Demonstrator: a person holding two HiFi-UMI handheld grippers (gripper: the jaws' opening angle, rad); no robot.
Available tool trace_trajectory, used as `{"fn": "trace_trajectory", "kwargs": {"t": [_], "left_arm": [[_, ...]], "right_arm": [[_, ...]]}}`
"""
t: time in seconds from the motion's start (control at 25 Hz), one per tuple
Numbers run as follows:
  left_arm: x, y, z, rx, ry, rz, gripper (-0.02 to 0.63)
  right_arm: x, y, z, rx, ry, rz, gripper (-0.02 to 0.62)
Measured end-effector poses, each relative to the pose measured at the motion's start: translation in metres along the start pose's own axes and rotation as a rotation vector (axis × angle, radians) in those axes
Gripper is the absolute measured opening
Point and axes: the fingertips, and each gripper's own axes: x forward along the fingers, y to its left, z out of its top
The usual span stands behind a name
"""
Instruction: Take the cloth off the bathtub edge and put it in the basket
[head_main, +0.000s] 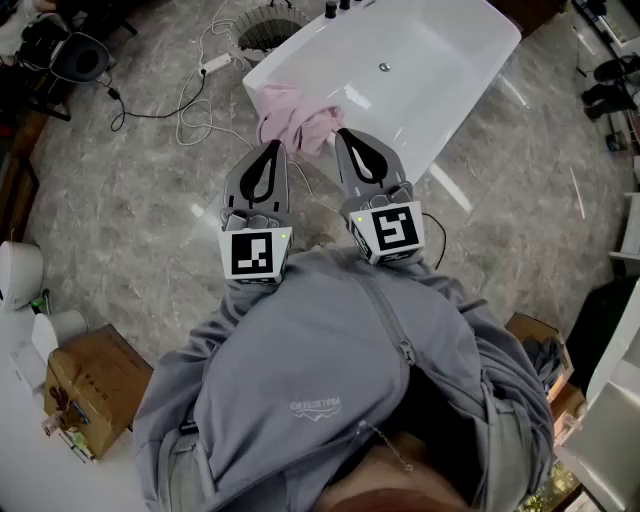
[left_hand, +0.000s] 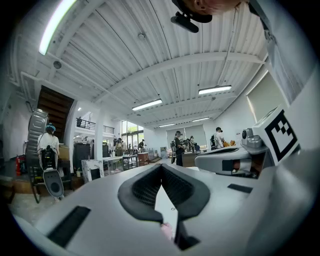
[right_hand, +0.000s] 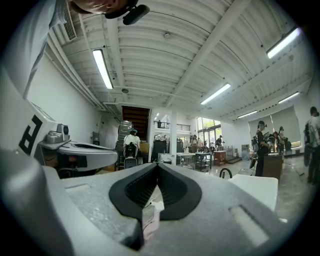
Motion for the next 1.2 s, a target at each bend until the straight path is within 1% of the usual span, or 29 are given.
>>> {"fn": "trace_trajectory", "kwargs": {"t": [0.08,0.44,0.68,0.84,0.96,1.2], "left_arm": [[0.002,0.000,-0.001,0.005,-0.002,-0.001,0.006],[0.008,-0.003,-0.002,0.000,0.001,0.005,0.006],[0.008,0.001,-0.007,-0.005,0.012,0.028,0.006],[0.010,0.016,-0.014,-0.002,0.024,0.052,0.006],[0.019,0.034,-0.023,-0.015,0.033,0.080,0.006],[0.058,0.074,-0.036,-0.024,0.038,0.057,0.006]], "right_arm": [[0.002,-0.001,0.000,0.015,0.000,0.000,0.005],[0.002,-0.008,-0.002,0.002,-0.005,0.004,0.005],[0.005,-0.010,-0.005,0.050,-0.021,0.022,0.005],[0.017,-0.010,-0.013,0.071,-0.008,0.028,0.005],[0.034,-0.012,-0.020,0.079,0.006,0.031,0.005],[0.088,-0.023,-0.029,0.084,0.019,0.006,0.005]]}}
